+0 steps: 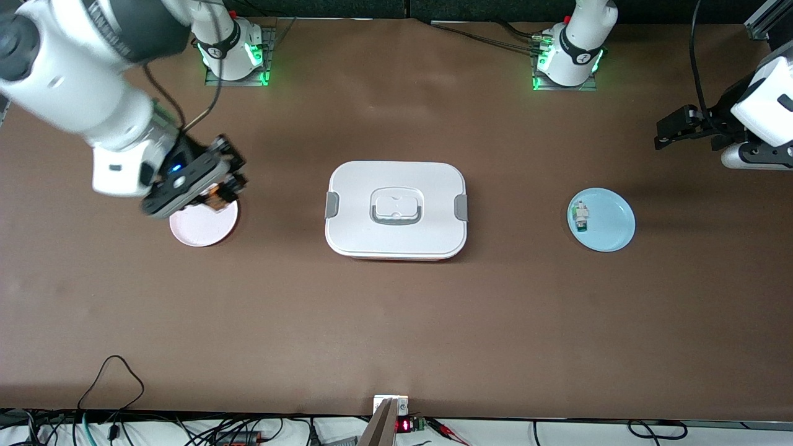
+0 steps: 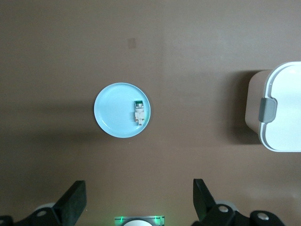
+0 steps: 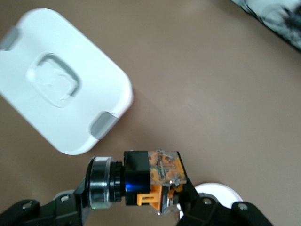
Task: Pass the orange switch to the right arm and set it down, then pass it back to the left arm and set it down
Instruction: 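Lift the orange switch off the pink plate with the right gripper, then carry the switch above the box while the left gripper approaches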
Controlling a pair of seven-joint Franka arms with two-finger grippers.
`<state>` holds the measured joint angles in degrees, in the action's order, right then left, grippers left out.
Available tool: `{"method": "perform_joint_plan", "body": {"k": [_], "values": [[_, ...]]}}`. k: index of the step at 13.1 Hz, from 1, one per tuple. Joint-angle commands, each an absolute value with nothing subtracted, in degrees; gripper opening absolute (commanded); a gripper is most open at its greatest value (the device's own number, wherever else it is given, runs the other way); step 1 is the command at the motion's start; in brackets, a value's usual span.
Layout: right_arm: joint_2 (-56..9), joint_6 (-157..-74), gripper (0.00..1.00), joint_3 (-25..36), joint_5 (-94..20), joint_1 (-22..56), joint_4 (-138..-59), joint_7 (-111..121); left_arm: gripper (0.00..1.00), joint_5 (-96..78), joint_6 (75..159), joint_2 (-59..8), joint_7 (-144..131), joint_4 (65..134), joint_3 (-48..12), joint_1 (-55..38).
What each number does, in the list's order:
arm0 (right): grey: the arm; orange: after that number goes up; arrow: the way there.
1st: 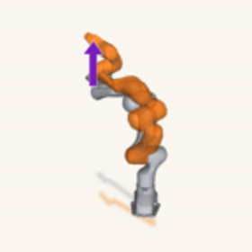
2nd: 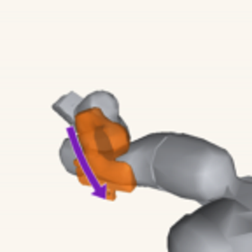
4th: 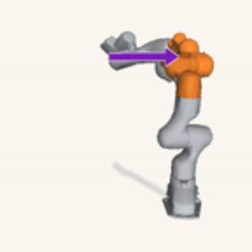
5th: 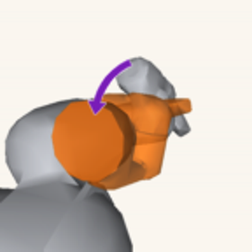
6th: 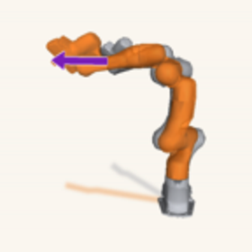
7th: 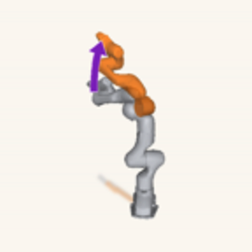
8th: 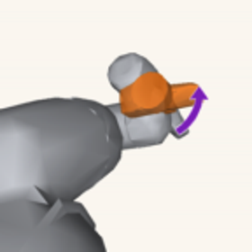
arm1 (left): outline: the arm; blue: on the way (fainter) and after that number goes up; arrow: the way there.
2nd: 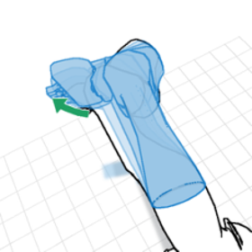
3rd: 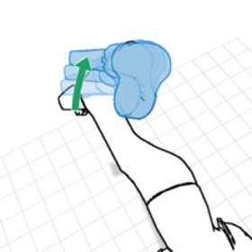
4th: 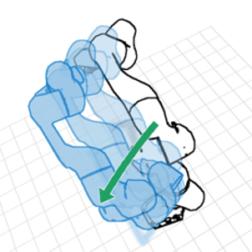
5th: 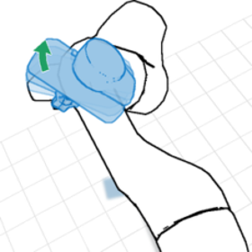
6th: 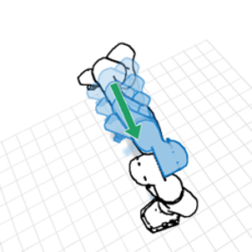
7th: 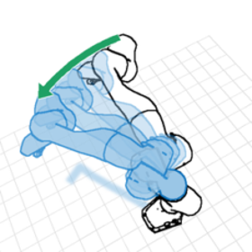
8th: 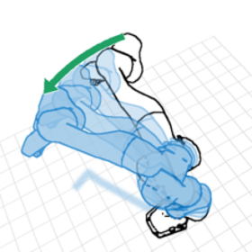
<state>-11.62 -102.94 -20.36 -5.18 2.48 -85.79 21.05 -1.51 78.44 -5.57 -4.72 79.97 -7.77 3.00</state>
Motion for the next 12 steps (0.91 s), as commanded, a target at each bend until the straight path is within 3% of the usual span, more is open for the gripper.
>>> {"method": "perform_joint_plan", "body": {"k": [1,7,10,12], "values": [[-11.1,-104.8,0.29,-21.4,-10.2,3.3,-83.6,27.7,1.00,-3.6,77.3,-5.0,-2.8,79.9,-7.6,3.5],[-11.3,-110.4,0.29,-21.4,-29.2,4.6,-84.0,46.6,1.00,-6.3,76.6,-5.1,-3.3,80.0,-7.5,3.7],[-12.0,-113.3,0.29,-21.4,-33.1,6.5,-84.2,51.0,1.00,-6.6,72.7,-8.3,-2.6,79.8,-8.1,3.5],[-12.8,-113.5,0.27,-21.4,-44.1,6.6,-84.2,60.4,1.00,-10.6,72.1,-8.3,-2.9,79.9,-8.0,3.5]]}}
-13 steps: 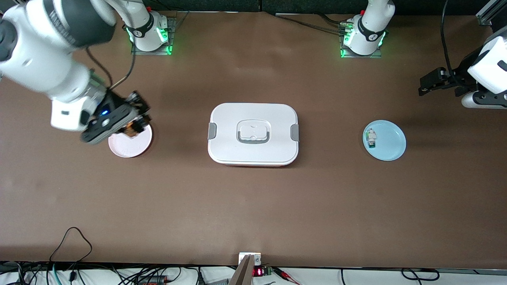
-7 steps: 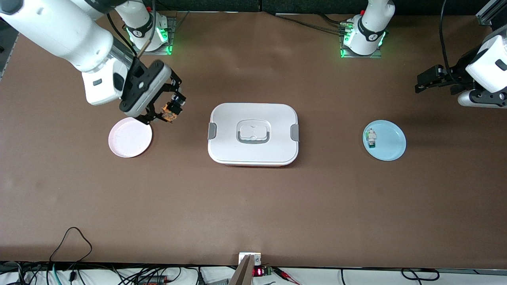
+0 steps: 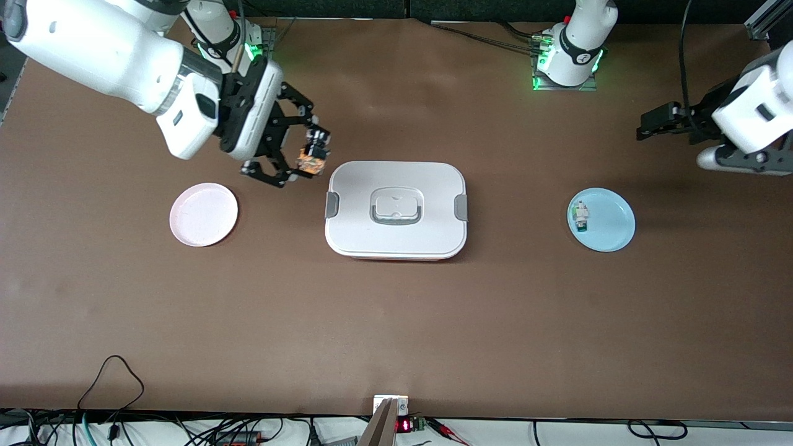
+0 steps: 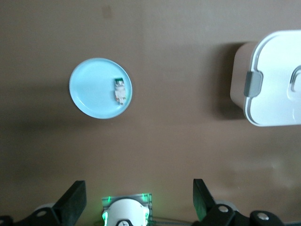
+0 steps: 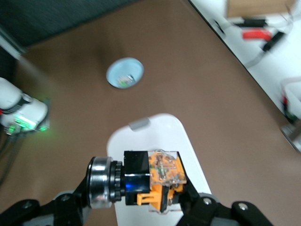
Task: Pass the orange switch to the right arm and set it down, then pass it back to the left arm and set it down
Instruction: 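Carry the switch above the box while the left gripper approaches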
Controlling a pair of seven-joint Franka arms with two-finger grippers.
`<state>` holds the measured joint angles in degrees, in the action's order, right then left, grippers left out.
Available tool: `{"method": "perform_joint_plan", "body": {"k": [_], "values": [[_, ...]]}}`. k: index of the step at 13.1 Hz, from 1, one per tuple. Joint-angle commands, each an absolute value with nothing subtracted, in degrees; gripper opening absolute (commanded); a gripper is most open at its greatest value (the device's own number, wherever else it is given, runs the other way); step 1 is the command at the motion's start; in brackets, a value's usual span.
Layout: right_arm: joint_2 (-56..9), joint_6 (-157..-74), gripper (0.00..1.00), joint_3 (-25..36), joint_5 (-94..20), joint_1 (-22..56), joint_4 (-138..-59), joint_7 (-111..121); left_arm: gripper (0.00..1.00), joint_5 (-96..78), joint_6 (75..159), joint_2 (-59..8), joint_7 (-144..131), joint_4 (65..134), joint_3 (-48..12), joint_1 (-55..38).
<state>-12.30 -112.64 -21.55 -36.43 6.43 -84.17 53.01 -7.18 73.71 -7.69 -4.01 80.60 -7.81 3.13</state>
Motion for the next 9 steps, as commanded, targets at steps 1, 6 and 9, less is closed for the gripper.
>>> {"method": "perform_joint_plan", "body": {"k": [1,6,9], "values": [[-12.9,-113.3,0.27,-21.3,-47.8,6.5,-84.2,64.6,1.00,-14.8,71.6,-8.4,-3.1,80.4,-8.0,3.8],[-16.3,-113.1,0.27,-20.9,-60.6,6.1,-85.1,77.9,1.00,-37.6,66.2,-13.4,-3.7,80.8,-7.8,6.5],[-19.3,-113.0,0.27,-21.1,-65.6,7.1,-85.3,79.5,1.00,-47.8,65.4,-18.2,-6.0,81.2,-7.9,10.4]]}}
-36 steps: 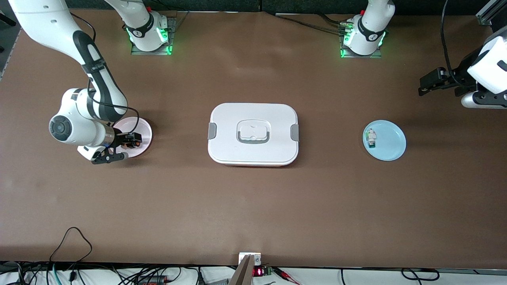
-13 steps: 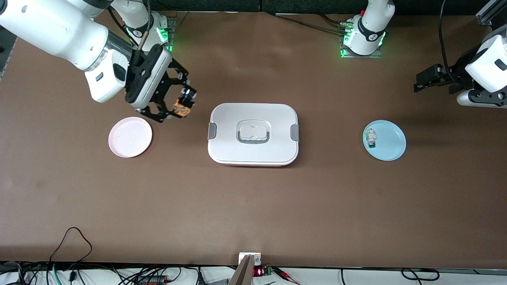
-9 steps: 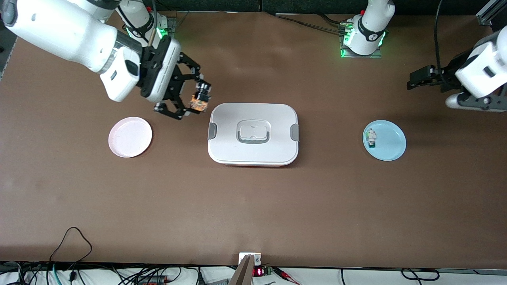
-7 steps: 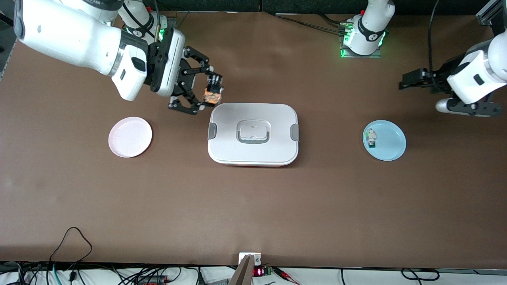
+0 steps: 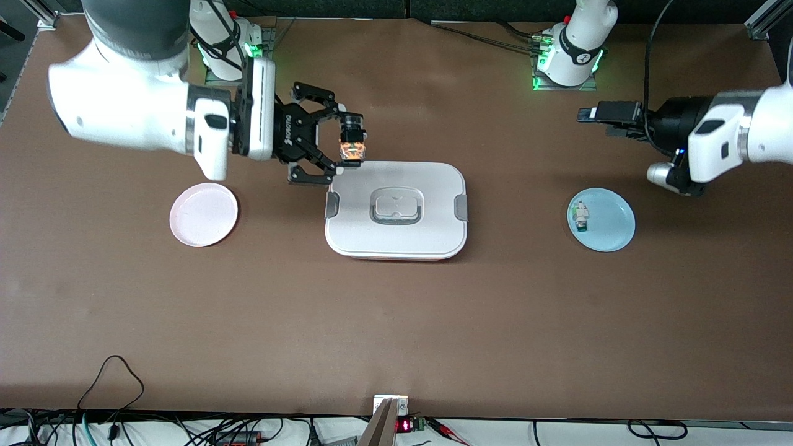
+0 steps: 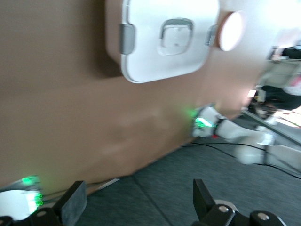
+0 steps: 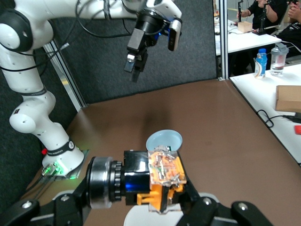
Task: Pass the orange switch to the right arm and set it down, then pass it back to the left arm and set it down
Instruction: 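Carry the switch above the box while the left gripper approaches, then reach the open left gripper onto the switch held by the right gripper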
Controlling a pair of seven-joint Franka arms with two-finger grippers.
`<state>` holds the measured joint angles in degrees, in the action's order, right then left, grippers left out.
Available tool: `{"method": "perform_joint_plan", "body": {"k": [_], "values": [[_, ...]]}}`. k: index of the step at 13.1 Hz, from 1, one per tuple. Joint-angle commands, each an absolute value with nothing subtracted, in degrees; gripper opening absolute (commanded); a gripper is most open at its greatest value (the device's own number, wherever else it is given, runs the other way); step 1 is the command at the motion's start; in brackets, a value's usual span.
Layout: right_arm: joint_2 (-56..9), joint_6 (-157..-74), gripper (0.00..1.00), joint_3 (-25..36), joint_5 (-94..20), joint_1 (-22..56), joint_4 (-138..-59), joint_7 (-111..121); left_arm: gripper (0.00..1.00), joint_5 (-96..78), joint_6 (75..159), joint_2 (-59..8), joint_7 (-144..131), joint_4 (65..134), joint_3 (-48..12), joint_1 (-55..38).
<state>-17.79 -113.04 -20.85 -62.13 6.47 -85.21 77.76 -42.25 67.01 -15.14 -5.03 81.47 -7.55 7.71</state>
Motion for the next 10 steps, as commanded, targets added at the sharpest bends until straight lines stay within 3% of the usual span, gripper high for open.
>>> {"method": "perform_joint_plan", "body": {"k": [1,5,8,10], "values": [[-20.2,-113.3,0.27,-21.1,-67.2,8.0,-85.2,80.2,1.00,-52.5,65.2,-19.9,-6.3,81.3,-7.9,11.1],[-22.0,-113.8,0.26,-21.1,-77.0,11.1,-84.8,83.1,1.00,-64.3,67.4,-22.2,-8.4,85.7,-7.7,11.8],[-23.2,-120.5,0.25,-21.3,-78.8,14.0,-84.8,83.1,1.00,-70.0,71.2,-20.5,-15.4,88.6,-7.9,12.4],[-23.6,-123.5,0.24,-21.3,-79.5,15.7,-84.7,83.1,1.00,-70.5,75.8,-15.7,-15.7,94.4,-8.2,12.1]]}}
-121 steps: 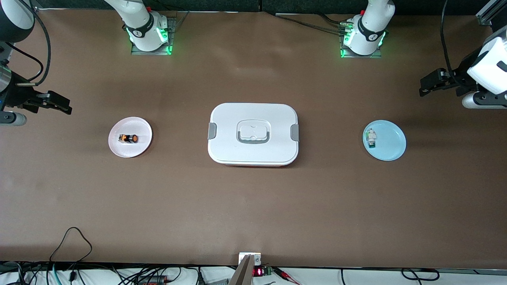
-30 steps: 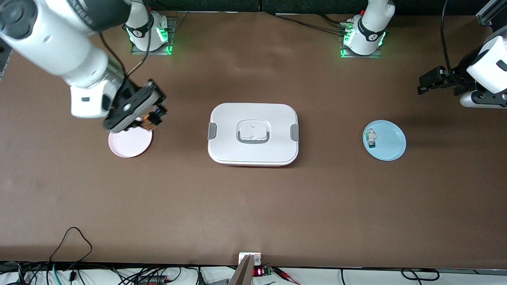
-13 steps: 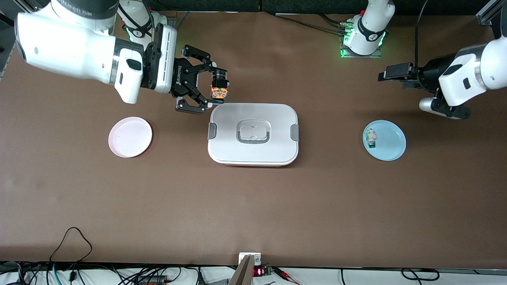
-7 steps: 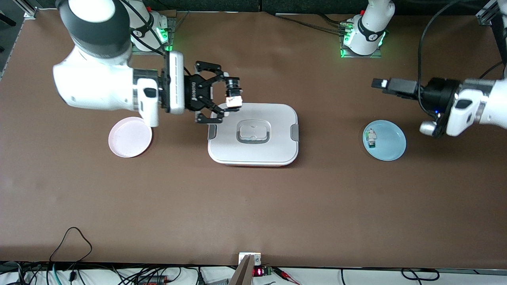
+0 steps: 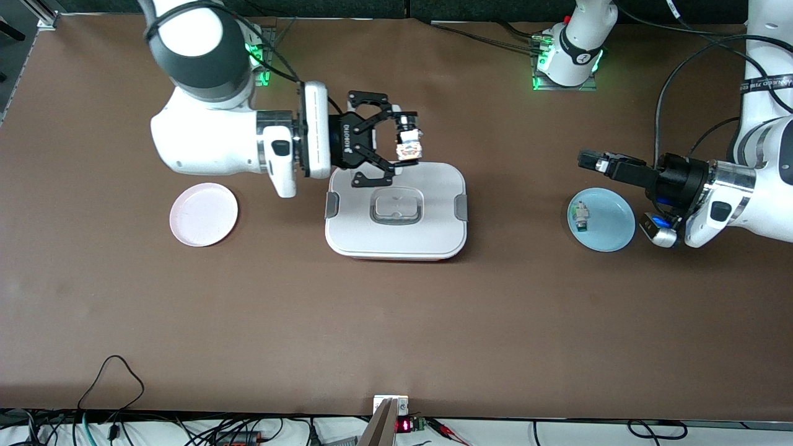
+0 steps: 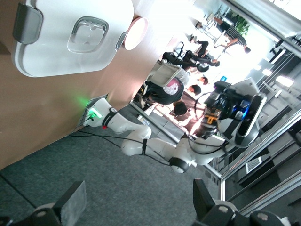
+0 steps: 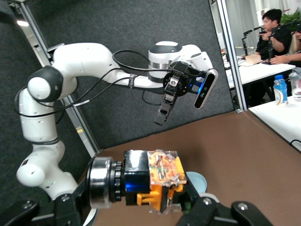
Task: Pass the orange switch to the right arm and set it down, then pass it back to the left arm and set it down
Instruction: 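Reach the open left gripper onto the switch held by the right gripper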
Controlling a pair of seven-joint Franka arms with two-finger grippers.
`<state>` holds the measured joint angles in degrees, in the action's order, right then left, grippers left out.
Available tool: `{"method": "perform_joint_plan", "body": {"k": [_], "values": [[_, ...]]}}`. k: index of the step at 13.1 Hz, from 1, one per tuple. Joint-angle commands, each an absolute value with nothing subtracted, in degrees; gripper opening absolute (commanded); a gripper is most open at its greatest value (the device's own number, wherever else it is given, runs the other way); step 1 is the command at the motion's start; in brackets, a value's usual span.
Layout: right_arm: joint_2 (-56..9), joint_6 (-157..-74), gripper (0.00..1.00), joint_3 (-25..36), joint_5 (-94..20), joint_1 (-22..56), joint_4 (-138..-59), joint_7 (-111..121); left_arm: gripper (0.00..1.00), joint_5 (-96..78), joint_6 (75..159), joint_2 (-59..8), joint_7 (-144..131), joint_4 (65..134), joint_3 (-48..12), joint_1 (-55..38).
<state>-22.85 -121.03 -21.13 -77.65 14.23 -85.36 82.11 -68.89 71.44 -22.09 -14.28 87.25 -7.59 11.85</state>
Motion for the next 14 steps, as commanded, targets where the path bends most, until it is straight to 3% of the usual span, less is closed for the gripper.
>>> {"method": "perform_joint_plan", "body": {"k": [1,6,10,14], "values": [[-23.8,-124.6,0.24,-21.3,-79.5,16.3,-84.7,83.1,1.00,-72.2,79.5,-12.8,-15.6,98.2,-9.3,11.9],[-25.5,-132.1,0.23,-21.3,-79.5,19.9,-83.6,82.5,1.00,-81.2,88.8,-9.9,-13.8,105.4,-14.5,11.7],[-25.6,-134.0,0.23,-21.3,-79.5,21.1,-83.3,82.4,1.00,-84.3,93.9,-10.4,-14.8,106.2,-18.5,11.8],[-25.6,-134.1,0.23,-21.2,-79.5,21.1,-83.5,83.1,1.00,-86.5,105.3,-10.3,-14.2,106.2,-25.6,11.5]]}}
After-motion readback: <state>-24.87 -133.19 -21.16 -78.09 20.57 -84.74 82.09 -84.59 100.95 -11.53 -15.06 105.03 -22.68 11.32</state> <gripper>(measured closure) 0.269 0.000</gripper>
